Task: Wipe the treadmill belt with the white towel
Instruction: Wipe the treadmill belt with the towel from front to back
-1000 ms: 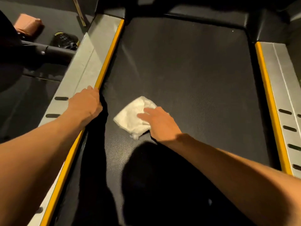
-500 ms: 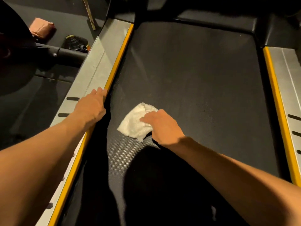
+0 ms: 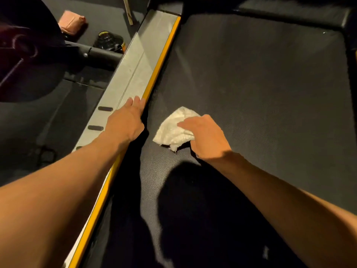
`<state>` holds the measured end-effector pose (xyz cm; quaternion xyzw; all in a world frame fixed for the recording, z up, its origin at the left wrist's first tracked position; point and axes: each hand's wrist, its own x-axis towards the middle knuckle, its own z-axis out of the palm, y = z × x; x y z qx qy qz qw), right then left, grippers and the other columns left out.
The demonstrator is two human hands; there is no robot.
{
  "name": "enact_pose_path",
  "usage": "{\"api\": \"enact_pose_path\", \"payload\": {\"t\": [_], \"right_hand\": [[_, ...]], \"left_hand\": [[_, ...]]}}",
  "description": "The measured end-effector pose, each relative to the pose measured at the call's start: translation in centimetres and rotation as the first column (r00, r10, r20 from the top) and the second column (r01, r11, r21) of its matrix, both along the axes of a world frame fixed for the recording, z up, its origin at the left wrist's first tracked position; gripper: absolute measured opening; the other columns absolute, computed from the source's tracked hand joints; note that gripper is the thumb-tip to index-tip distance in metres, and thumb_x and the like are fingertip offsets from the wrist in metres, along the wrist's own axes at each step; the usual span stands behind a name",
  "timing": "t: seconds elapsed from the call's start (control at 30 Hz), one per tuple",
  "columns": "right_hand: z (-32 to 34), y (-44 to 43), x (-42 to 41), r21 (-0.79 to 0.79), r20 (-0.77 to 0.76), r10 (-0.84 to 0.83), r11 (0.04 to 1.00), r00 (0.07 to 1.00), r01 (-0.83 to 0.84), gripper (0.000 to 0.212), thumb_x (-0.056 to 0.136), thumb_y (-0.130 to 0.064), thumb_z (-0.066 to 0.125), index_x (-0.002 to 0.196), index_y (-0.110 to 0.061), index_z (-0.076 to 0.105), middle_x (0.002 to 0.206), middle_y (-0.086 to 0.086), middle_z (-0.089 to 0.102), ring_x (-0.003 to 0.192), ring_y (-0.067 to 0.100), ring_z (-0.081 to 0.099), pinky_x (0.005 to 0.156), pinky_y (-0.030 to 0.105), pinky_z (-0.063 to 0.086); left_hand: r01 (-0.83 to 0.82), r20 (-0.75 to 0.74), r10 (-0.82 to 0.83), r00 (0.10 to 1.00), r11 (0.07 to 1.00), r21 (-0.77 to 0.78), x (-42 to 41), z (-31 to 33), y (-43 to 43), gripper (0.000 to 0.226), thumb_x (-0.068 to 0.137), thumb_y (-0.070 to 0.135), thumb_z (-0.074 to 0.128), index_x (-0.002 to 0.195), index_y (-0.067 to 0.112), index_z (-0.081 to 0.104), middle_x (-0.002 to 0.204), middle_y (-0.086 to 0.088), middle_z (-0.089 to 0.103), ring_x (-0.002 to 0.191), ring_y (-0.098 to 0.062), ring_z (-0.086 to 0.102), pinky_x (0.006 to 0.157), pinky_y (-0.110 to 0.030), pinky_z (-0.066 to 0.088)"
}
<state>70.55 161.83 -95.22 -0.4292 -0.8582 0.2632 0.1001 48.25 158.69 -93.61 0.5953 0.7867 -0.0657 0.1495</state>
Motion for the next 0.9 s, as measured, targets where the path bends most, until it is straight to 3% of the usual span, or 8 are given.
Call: {"api": "enact_pose_path", "payload": {"t": [0.1, 0.2, 0.3, 0.4, 0.57, 0.73, 0.83, 0.9], "right_hand": [[-0.4, 4.3, -1.0, 0.130, 0.050, -0.148, 0.981, 0.988, 0.141, 0.060, 0.083, 0.003, 0.047, 0.135, -0.027, 0.050, 0.133, 0.002, 0.052, 0.116, 0.030, 0.042, 0.090, 0.039, 0.041], [-1.5, 4.6, -1.9, 0.196, 0.234, -0.041, 0.981, 0.971, -0.006, 0.064, 0.081, 0.001, 0.053, 0.139, -0.022, 0.043, 0.136, 0.011, 0.048, 0.117, 0.037, 0.043, 0.088, 0.048, 0.046], [-3.3, 0.6, -1.5, 0.298, 0.143, 0.181, 0.930, 0.973, -0.217, 0.047, 0.076, -0.002, 0.055, 0.121, -0.015, 0.063, 0.122, 0.018, 0.061, 0.100, 0.045, 0.058, 0.074, 0.051, 0.053], [-3.1, -1.2, -0.7, 0.159, 0.036, 0.318, 0.934, 0.948, -0.319, 0.046, 0.081, -0.008, 0.040, 0.119, -0.017, 0.065, 0.120, 0.012, 0.064, 0.104, 0.042, 0.057, 0.081, 0.049, 0.048], [-2.1, 3.0, -2.0, 0.171, -0.004, -0.044, 0.984, 0.999, 0.044, 0.063, 0.078, 0.011, 0.050, 0.134, -0.018, 0.051, 0.135, 0.009, 0.051, 0.112, 0.036, 0.045, 0.088, 0.051, 0.047], [-3.9, -1.4, -2.6, 0.209, 0.038, 0.112, 0.971, 0.993, -0.118, 0.063, 0.064, 0.008, 0.069, 0.124, -0.011, 0.059, 0.130, 0.018, 0.056, 0.112, 0.042, 0.054, 0.087, 0.051, 0.050], [-2.2, -2.9, -2.1, 0.052, -0.045, 0.186, 0.982, 0.981, -0.184, 0.057, 0.078, 0.008, 0.049, 0.129, -0.017, 0.057, 0.136, 0.009, 0.053, 0.121, 0.033, 0.046, 0.100, 0.046, 0.040], [-1.1, -1.7, -2.2, -0.005, -0.037, 0.070, 0.997, 0.997, -0.071, 0.056, 0.083, 0.005, 0.046, 0.133, -0.019, 0.053, 0.134, 0.006, 0.054, 0.120, 0.028, 0.046, 0.098, 0.034, 0.037]], "left_hand": [[0.066, -0.015, -0.066, 0.998, 0.998, -0.015, -0.5, -0.2, 0.0, 0.075, 0.094, 0.012, 0.050, 0.155, 0.015, 0.006, 0.162, -0.007, 0.007, 0.146, -0.028, 0.021, 0.114, -0.040, 0.027], [0.102, -0.014, -0.103, 0.995, 0.994, -0.033, -1.0, -0.2, 0.0, 0.077, 0.094, 0.011, 0.051, 0.155, 0.014, 0.003, 0.162, -0.007, 0.004, 0.147, -0.026, 0.016, 0.114, -0.038, 0.026], [0.118, 0.013, -0.118, 0.993, 0.993, -0.014, -1.1, -0.3, -0.1, 0.075, 0.092, 0.003, 0.046, 0.154, 0.013, 0.005, 0.162, -0.006, 0.005, 0.149, -0.023, 0.010, 0.115, -0.038, 0.026], [0.085, 0.039, -0.085, 0.996, 0.996, -0.010, -1.1, -0.4, -0.2, 0.077, 0.092, 0.002, 0.045, 0.155, 0.015, 0.003, 0.162, -0.003, 0.002, 0.149, -0.022, 0.006, 0.116, -0.039, 0.023], [0.235, -0.026, -0.238, 0.971, 0.968, -0.084, -1.2, -0.4, -0.8, 0.087, 0.091, 0.011, 0.057, 0.153, 0.005, -0.004, 0.161, -0.015, -0.007, 0.148, -0.032, -0.002, 0.119, -0.037, 0.009], [0.192, -0.034, -0.196, 0.980, 0.978, -0.087, -1.5, 0.2, -1.6, 0.081, 0.093, 0.011, 0.053, 0.154, 0.008, -0.001, 0.161, -0.012, -0.003, 0.148, -0.032, 0.002, 0.121, -0.040, 0.010], [0.181, -0.046, -0.184, 0.982, 0.981, -0.063, -1.5, -0.1, -2.5, 0.076, 0.094, 0.009, 0.048, 0.154, 0.007, 0.001, 0.162, -0.011, -0.004, 0.149, -0.029, 0.002, 0.119, -0.036, 0.009], [0.165, -0.013, -0.166, 0.986, 0.984, -0.065, -1.7, -0.4, -2.9, 0.078, 0.093, 0.007, 0.049, 0.154, 0.008, 0.000, 0.162, -0.009, -0.006, 0.149, -0.027, -0.001, 0.119, -0.037, 0.013]]}}
